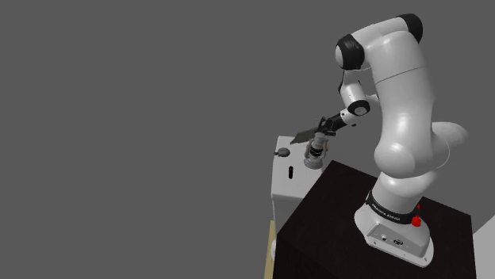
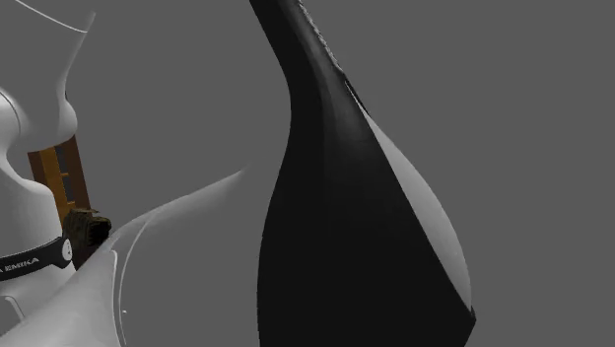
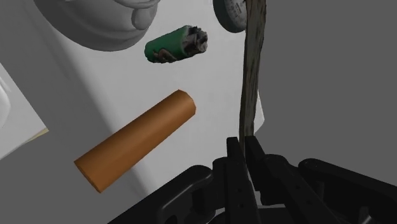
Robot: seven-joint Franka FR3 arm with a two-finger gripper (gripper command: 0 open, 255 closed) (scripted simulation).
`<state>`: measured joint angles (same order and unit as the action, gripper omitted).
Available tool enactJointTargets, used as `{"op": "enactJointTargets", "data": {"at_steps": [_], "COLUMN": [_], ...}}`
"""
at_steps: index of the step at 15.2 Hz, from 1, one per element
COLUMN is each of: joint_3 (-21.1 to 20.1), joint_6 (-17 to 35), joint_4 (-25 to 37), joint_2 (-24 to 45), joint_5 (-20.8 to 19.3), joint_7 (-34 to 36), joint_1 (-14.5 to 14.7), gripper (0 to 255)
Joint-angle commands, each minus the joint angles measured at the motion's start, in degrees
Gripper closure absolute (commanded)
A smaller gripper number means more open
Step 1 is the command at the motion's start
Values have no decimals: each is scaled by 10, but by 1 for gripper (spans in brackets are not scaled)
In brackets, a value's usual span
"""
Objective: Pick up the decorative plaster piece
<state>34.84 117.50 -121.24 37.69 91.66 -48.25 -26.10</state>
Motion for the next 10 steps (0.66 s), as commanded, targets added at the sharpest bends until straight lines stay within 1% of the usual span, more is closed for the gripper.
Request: {"op": "enactJointTargets", "data": {"at_steps": [1,8,10], "joint_3": [6,28,28], "joint_6": [2,8,9], "joint_4": [-7,-25,-25], "joint_2": [-15,-68,-69], "joint_5": [-10,-49,-50], "joint_7": [9,43,44], "joint_1": [6,24,25], "gripper": [255,255,255]}}
